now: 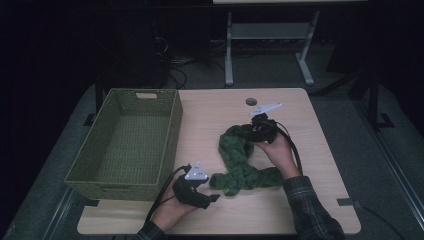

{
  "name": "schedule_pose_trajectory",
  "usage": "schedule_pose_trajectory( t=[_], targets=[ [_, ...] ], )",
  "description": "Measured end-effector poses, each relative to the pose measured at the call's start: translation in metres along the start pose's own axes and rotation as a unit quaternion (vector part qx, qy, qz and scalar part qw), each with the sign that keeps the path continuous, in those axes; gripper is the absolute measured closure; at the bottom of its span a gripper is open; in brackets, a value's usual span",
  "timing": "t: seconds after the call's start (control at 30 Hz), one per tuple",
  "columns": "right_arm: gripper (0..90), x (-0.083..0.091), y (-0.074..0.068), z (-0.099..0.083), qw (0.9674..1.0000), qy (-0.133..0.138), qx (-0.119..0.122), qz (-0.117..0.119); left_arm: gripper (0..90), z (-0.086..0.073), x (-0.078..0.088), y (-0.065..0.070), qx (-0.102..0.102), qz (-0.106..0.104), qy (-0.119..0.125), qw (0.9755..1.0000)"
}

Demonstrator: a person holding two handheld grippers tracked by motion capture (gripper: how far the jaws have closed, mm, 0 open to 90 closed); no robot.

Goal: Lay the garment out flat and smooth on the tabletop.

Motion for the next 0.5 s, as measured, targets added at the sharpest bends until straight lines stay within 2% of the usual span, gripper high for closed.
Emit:
schedule_pose_trajectory(
  t=[0.17, 0.23, 0.33, 0.5],
  targets=[
    [60.2, 0.015, 0.014, -0.019, 0.9996, -0.010, -0.027, -0.006, 27.8, 0.000, 0.000, 0.000, 0.004, 0.002, 0.004, 1.0000],
    [60.3, 0.019, 0.016, -0.029, 0.9993, -0.013, -0.034, -0.007, 27.8, 0.001, 0.001, -0.001, -0.003, 0.003, -0.001, 1.0000],
    [60.3, 0.022, 0.018, -0.041, 0.9989, -0.019, -0.042, -0.005, 28.4, 0.005, 0.003, -0.002, 0.007, 0.007, 0.011, 0.9999],
    [57.9, 0.020, 0.018, -0.054, 0.9980, -0.027, -0.056, 0.012, 32.8, 0.017, 0.004, -0.001, 0.010, 0.009, 0.030, 0.9995]
  ],
)
Point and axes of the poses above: each handheld gripper's, and its own axes: x roughly backward along the jaws, z roughly out of its top, y roughly to its right, the point moved 2 cm from there along -x, roughly forward along the jaws, and after that the axes turned 14 degrees about z, right-handed, at the moved point
